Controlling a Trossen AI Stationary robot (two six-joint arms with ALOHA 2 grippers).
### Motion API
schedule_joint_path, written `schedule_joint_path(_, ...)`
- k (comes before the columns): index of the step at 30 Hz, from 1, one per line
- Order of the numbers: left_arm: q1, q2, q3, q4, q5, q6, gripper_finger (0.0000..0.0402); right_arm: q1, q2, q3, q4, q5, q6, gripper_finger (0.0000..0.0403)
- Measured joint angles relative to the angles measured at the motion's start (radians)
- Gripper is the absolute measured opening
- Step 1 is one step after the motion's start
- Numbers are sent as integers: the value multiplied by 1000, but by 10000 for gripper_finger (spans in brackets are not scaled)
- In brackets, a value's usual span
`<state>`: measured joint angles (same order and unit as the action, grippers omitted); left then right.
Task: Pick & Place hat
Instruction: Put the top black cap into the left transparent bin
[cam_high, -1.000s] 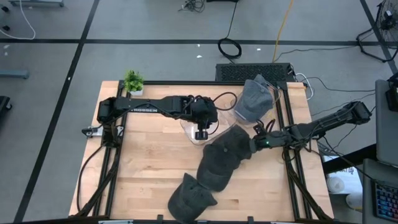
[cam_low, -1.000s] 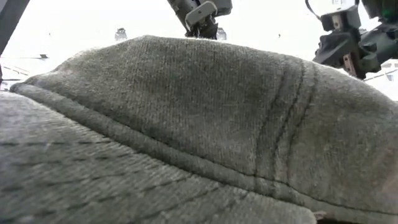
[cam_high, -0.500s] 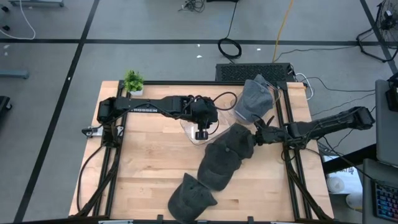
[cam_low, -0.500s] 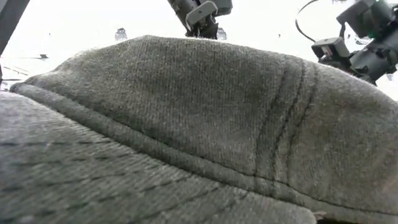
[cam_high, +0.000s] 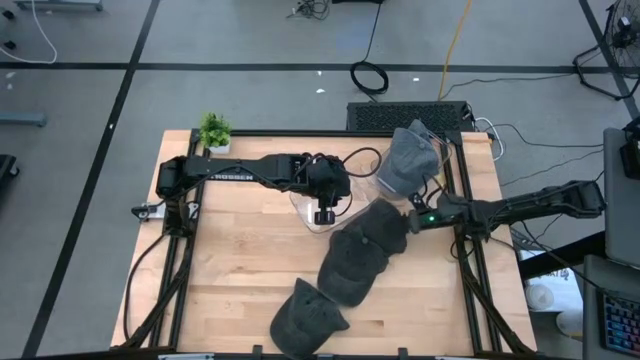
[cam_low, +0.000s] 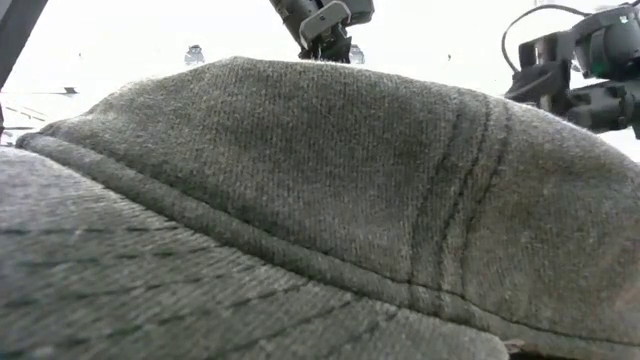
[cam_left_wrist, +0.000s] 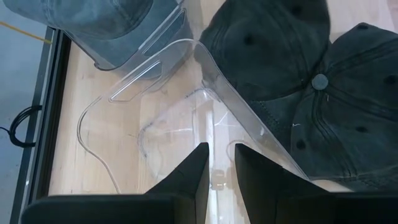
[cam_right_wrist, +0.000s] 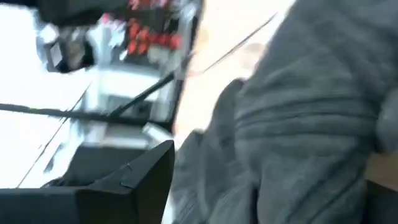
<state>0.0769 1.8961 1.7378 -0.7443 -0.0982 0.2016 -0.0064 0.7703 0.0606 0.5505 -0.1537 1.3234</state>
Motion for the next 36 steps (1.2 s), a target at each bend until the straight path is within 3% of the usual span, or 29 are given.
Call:
schedule_joint_path(5,0,0,0,3,0,0,88,-1,1,-1,41,-129,0,237)
schedule_joint_path(9,0,0,0,4,0,0,88,-1,2,-2,36,-165,-6,201)
schedule_joint_path(14,0,0,0,4,0,0,88,-1,2,-3,53,-165,-51,112)
schedule_joint_path(19,0,0,0,3,0,-2,88,-1,1,5,238,-167,-118,11)
schedule_joint_path(26,0,0,0,-7,-24,-1,88,24,-1,154,261,-230,-284,2)
schedule_joint_path(32,1,0,0,0,-42,-3,88,12,0,294,60,-243,-471,1)
schedule_joint_path(36,2,0,0,6,-79,-39,88,-6,2,351,-88,-186,-595,1)
